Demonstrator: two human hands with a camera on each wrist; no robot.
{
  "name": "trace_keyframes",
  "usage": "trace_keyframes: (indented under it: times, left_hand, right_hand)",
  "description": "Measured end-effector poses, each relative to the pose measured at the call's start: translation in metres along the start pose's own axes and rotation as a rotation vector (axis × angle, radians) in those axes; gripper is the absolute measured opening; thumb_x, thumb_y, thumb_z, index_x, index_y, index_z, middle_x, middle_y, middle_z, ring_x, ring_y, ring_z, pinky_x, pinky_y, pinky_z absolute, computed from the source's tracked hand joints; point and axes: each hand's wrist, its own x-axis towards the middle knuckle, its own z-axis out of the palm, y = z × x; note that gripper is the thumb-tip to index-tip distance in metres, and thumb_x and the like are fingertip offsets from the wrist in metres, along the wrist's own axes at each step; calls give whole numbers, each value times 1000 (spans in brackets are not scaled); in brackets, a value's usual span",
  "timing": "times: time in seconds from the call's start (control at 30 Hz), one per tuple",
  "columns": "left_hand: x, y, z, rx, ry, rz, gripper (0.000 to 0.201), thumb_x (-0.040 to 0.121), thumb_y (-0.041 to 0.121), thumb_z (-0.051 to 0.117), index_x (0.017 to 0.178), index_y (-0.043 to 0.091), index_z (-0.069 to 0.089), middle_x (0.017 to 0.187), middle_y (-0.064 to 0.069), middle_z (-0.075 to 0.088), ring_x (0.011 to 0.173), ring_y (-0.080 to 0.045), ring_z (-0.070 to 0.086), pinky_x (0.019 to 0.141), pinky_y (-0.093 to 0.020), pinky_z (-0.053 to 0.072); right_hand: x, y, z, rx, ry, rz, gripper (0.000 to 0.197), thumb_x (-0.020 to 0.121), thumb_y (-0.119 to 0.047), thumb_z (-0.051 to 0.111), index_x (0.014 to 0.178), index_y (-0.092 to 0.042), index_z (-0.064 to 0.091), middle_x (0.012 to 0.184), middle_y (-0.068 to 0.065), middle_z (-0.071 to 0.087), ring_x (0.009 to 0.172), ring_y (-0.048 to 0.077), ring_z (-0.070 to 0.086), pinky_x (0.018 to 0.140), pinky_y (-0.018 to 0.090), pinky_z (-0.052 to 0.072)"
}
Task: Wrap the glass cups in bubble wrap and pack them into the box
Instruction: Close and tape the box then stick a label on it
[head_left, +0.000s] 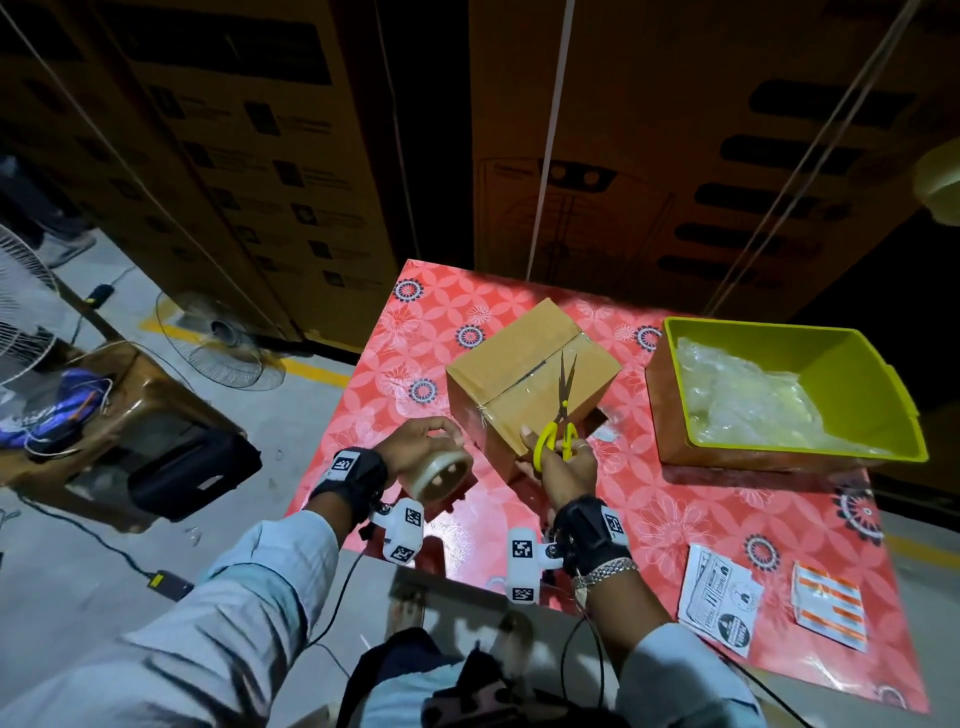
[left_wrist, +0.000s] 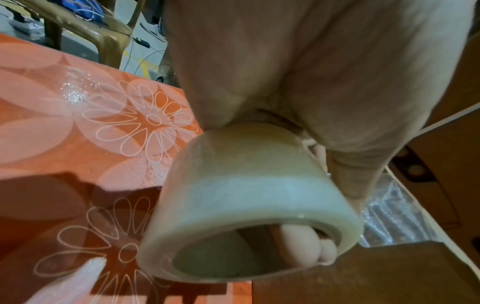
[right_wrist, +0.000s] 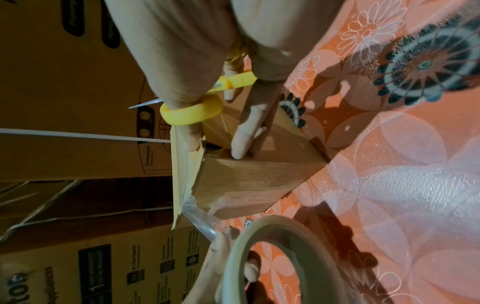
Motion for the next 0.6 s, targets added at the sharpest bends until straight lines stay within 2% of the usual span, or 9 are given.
trace_keyframes:
  times: [0.13, 0.17, 0.23, 0.3, 0.33, 0.4, 0.47, 0.53, 0.6]
  left_hand:
    - [-3, -2, -8, -88, -58, -22, 3, 98, 15, 67, 99, 17, 66, 94, -3, 75, 66, -17, 68, 57, -23, 52]
    - [-2, -2, -9, -77, -49, -22, 2, 98, 15, 67, 99, 17, 66, 92, -2, 75, 66, -16, 68, 57, -23, 52]
    - [0, -2, -10, -45, -24, -7, 3, 98, 16, 68, 95, 18, 68, 92, -3, 73, 67, -16, 68, 60, -24, 53]
    - [4, -3, -10, -25, 9, 1, 2, 95, 16, 71, 94, 16, 71, 97, -10, 73, 71, -20, 67, 65, -27, 55]
    - [5, -3, -9, -18, 19, 0, 1, 94, 15, 72, 94, 15, 72, 100, -13, 73, 74, -21, 67, 68, -29, 56]
    - [8, -3, -9, 14, 33, 1, 2, 93, 15, 73, 95, 13, 73, 102, -14, 74, 78, -24, 67, 73, -32, 55]
    - [8, -2, -9, 52, 35, 17, 3, 94, 15, 73, 91, 15, 73, 99, -8, 73, 82, -23, 65, 79, -34, 54]
    - [7, -1, -10, 46, 23, 30, 7, 94, 15, 73, 87, 17, 73, 96, -4, 72, 84, -22, 65, 83, -35, 53]
    - [7, -1, -12, 24, 9, 41, 9, 94, 14, 73, 85, 16, 73, 93, -2, 72, 83, -21, 65, 80, -33, 52]
  right_hand:
    - [1, -2, -7, -228, -21, -134, 38, 85, -28, 83, 103, -13, 54, 97, 10, 69, 74, 19, 75, 58, 24, 55]
    - [2, -3, -13, -272, -37, -207, 35, 87, -30, 81, 102, -13, 54, 94, 10, 65, 71, 19, 71, 58, 24, 54]
    - [0, -9, -27, -441, -84, -361, 34, 88, -42, 77, 95, -17, 55, 95, 12, 58, 77, 26, 65, 65, 28, 54]
    - [-15, -20, -39, -584, -216, -418, 31, 89, -46, 75, 89, -20, 59, 92, 5, 59, 78, 19, 62, 69, 29, 53]
    - [-27, -26, -43, -621, -327, -372, 30, 91, -46, 74, 90, -18, 63, 89, 1, 64, 77, 14, 63, 71, 28, 52]
    - [-51, -38, -49, -669, -559, -244, 34, 91, -52, 68, 88, -18, 70, 84, -4, 72, 79, 13, 67, 76, 29, 49]
    - [-70, -47, -52, -656, -770, -17, 38, 93, -50, 59, 75, -17, 63, 65, -6, 66, 59, 10, 62, 66, 25, 45]
    - [-74, -48, -53, -651, -850, 161, 39, 93, -48, 50, 71, -16, 53, 56, -11, 58, 50, 6, 55, 59, 23, 43]
    - [-67, -45, -52, -766, -825, 235, 47, 88, -58, 51, 71, -15, 53, 60, -10, 61, 54, 9, 59, 64, 27, 48]
